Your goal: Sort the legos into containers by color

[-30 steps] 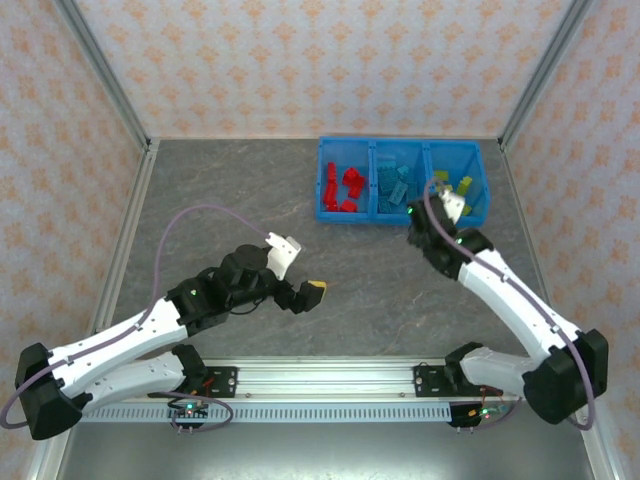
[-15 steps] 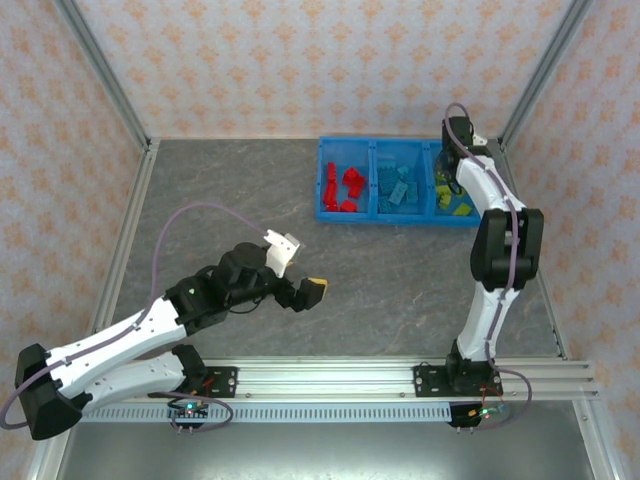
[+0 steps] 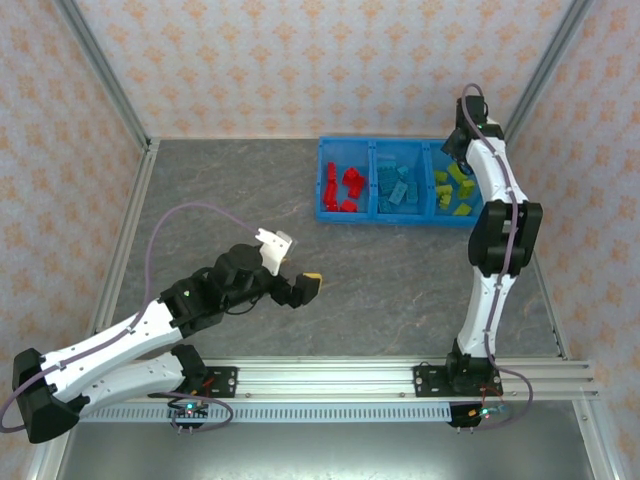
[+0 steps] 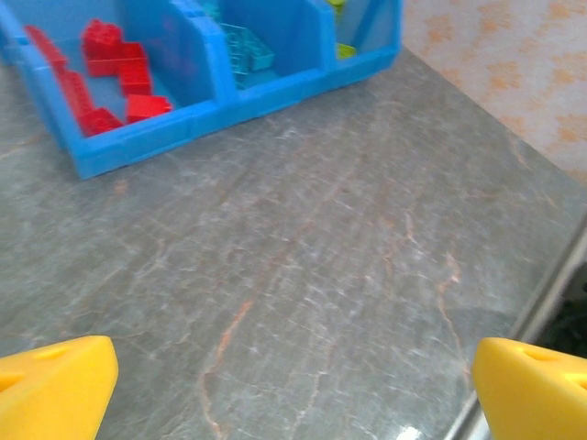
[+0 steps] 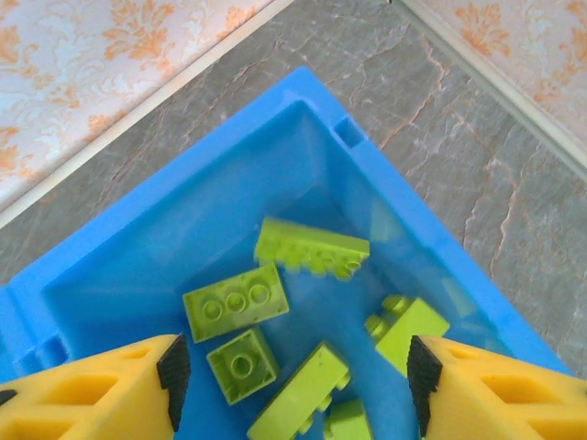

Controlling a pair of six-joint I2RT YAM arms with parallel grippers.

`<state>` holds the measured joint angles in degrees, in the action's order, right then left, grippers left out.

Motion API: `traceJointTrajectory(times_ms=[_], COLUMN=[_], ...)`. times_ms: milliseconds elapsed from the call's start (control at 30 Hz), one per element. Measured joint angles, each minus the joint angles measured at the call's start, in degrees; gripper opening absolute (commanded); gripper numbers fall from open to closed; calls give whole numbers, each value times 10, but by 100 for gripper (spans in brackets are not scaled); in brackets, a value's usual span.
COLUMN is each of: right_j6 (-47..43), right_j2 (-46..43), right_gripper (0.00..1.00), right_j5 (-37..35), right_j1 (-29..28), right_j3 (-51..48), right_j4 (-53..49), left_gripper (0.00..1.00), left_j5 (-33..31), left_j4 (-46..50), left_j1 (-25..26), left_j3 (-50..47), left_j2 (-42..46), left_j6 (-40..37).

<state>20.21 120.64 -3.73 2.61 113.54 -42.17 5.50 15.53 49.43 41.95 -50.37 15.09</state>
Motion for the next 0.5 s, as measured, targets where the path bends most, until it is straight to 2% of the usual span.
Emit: traceJointTrajectory(times_ms=[133,233,400,433,467,500], right_j6=[16,18,-15,-23,-36,-45], right_j2=[-114,-233,-452,-489,-534,-574], right_gripper=[70,74,86,90,99,99], right_j5=[37,57,70,70,69,66], right_j1=[-1,-5,-31,-38,-47,-55], right_j3=[-138,-270,-503,-542,-590,-633], right_j4=[17,49,133,147,171,190], left_gripper=[100,100,100,100,100,100], left_j5=[-95,-177,-309,-330,-350,-371], left_j4=[14,14,-17,-28,-39,-52], left_j1=[0,0,0,0,-1,-4], left_j3=[-4,-17,-61,-71,-82,-94], left_j2=[9,27,43,42,41,40], left_j6=[9,-4,-78,-96,-113,-130])
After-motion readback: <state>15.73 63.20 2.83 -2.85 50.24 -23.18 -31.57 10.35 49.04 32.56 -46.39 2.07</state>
